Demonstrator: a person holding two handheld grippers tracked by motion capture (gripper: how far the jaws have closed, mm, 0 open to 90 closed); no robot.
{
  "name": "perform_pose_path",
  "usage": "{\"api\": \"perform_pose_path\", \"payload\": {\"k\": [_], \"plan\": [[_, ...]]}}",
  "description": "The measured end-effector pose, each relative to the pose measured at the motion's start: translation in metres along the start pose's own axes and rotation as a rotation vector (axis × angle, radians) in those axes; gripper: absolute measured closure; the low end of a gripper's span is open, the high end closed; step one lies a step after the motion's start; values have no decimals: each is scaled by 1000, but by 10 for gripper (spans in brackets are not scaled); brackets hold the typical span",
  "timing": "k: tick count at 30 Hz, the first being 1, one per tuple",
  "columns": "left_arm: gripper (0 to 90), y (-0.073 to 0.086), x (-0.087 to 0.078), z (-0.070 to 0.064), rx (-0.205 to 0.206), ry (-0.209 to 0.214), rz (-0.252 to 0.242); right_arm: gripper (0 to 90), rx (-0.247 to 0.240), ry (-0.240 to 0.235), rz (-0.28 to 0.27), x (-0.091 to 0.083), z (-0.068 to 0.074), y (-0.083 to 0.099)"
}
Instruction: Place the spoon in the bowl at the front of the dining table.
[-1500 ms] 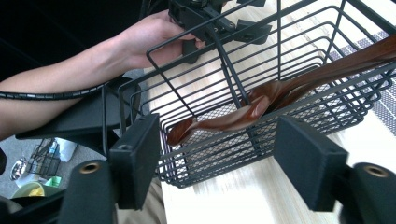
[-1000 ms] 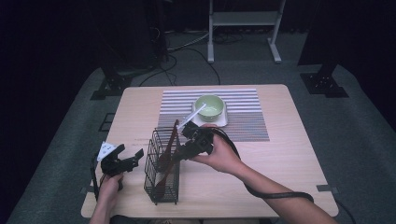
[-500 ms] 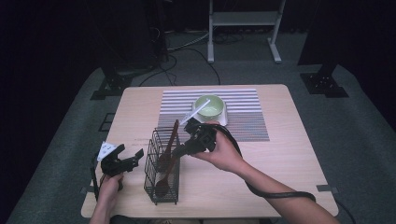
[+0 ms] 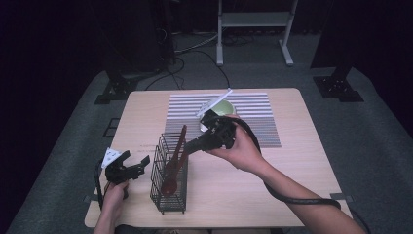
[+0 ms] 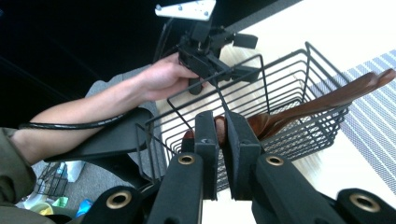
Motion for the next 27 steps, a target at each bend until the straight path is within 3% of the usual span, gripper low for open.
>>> {"api": "perform_pose_path", "payload": {"k": [16,27], "plan": [[64,0,0,0,-1,-2,0,837,13,14,-70,-52,5,-11],[64,0,0,0,-1,-4,0,837,41,46,-97,-90,-1,2]]}}
Point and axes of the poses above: each handheld gripper's, and its own axes: x roughly forward along the jaws, y roughly out of its underside, z roughly to its left, the point moved 3 cm from there along x, roughly forward along the jaws, and after that the axes turned 1 degree about -y, right-handed, at the moved point
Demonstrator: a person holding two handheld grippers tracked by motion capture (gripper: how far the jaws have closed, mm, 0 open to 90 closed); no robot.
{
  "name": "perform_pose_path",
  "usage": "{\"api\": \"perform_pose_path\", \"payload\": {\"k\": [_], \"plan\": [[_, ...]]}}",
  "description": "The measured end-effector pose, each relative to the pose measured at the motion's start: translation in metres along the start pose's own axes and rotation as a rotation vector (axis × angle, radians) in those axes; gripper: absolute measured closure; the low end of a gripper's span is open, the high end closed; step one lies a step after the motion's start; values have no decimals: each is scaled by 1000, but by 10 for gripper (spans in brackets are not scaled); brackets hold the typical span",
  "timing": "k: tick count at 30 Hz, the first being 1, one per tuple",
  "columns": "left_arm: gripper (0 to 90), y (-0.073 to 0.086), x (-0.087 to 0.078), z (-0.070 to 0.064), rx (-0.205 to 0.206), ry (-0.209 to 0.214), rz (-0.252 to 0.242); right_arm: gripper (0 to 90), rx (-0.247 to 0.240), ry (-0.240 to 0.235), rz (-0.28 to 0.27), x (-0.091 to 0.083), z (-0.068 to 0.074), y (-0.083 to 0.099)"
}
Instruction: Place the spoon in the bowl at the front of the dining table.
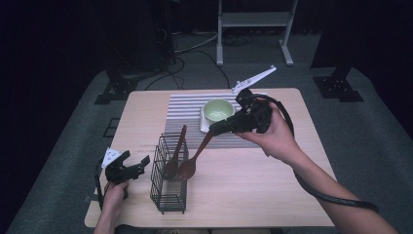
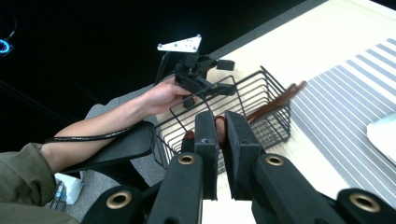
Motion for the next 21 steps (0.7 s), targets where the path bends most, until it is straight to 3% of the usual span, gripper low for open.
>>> {"api": "perform_pose_path", "payload": {"k": [7,21], "plan": [[64,0,0,0,0,-2,0,837,41,39,11,-11,-15,16],[64,0,0,0,-1,0,0,837,102,86,55,3,-46,46]]}}
Point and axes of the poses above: each handheld gripper's, and its own axes: x roughly forward along the jaws, y roughly out of its underside, z roughly to its left, the point moved 3 cm from there along x, roughly forward along the jaws, and after that the axes turned 1 degree about -y, right-handed, at the moved point
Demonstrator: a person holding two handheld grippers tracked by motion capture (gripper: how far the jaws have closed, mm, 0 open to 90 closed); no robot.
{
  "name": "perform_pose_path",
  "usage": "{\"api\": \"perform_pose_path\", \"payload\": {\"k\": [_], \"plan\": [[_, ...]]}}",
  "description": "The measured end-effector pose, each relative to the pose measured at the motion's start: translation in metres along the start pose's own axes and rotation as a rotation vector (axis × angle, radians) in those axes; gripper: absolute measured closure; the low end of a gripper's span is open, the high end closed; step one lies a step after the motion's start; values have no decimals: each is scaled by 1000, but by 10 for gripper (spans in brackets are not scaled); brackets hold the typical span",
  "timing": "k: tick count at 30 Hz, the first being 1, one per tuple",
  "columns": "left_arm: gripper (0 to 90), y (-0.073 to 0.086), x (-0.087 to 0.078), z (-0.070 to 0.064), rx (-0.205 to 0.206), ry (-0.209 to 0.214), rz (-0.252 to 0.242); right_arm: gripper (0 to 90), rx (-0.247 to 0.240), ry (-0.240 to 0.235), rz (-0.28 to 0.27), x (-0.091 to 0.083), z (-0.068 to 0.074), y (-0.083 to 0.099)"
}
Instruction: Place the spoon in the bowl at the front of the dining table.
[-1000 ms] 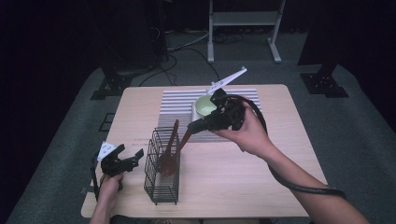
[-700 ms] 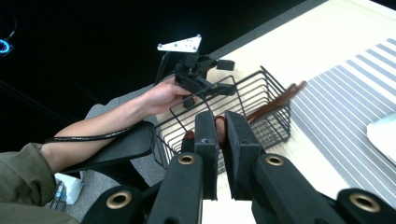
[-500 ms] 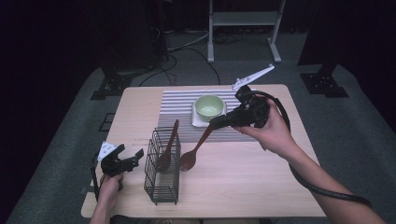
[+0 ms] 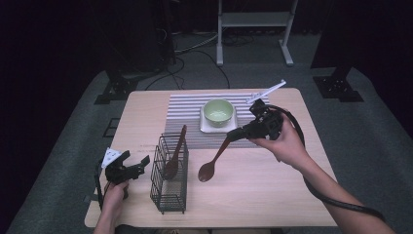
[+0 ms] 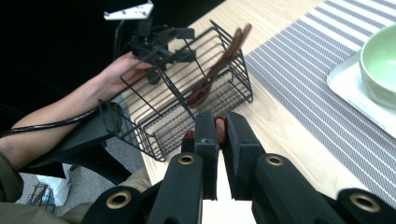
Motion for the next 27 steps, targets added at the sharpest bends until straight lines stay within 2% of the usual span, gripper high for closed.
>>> {"api": "perform_pose_path", "payload": {"k": [9,12,23,27], "plan": [[64,0,0,0,-1,-1,0,837,41,19,12,7,-20,12],[64,0,0,0,1,0,1,837,70,31,13,9,-30,16],[65,0,0,0,-3,0,-2,837,125,68,6,11,-54,20],[64,0,0,0,-3,-1,-2,837,135,77,1,11,-59,19]]}}
Point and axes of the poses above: each handheld gripper's, and its own axes: x roughly forward along the jaws, y roughly out of its underside, z roughly to its left, the point moved 3 cm from there along x, roughly forward along the jaws, and after that the axes turned 1 degree about -y, right-handed, at the moved point
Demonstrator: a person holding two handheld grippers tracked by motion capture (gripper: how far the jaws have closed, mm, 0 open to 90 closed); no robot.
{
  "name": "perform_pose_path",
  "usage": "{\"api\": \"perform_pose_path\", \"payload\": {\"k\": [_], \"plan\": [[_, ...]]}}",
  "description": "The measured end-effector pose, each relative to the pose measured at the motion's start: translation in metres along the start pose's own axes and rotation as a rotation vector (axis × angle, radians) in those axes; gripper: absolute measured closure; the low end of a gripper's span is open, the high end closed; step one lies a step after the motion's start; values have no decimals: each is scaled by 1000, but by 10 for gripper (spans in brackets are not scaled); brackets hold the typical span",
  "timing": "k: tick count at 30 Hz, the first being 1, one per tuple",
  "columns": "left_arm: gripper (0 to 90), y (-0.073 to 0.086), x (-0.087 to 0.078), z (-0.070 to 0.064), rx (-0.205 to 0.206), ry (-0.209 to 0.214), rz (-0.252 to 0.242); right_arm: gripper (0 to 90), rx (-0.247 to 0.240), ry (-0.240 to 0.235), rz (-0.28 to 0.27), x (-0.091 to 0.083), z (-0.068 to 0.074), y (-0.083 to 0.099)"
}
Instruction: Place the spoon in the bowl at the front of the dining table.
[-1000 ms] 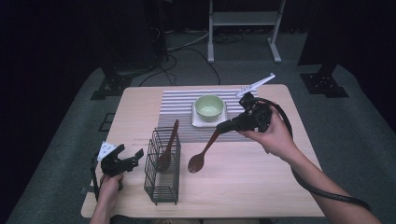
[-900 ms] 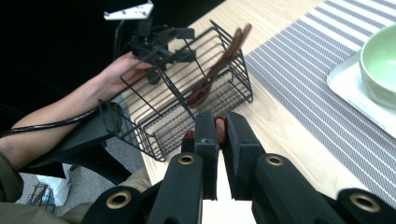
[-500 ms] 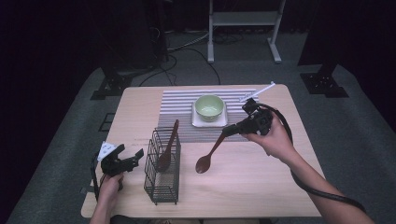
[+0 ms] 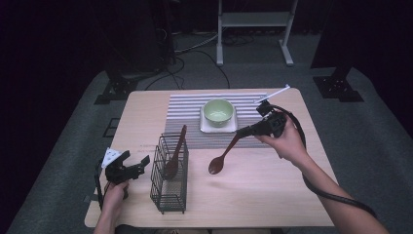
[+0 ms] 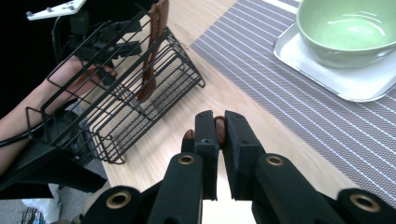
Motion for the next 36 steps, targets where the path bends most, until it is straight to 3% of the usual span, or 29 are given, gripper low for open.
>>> {"api": "perform_pose_path", "payload": {"k": [24,36], "plan": [[64,0,0,0,3,2,-1,836,59,76,-34,7,-31,-24],[65,0,0,0,7,2,3,836,116,120,-81,2,-56,-42]]}}
Point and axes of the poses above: each handheld gripper's, and its own axes: x roughly forward along the jaws, y roughly out of its underside, z roughly to its left, the point moved 3 cm from there along x, roughly forward along the jaws, and after that the axes turned 1 degree about -y, right-handed, at the moved point
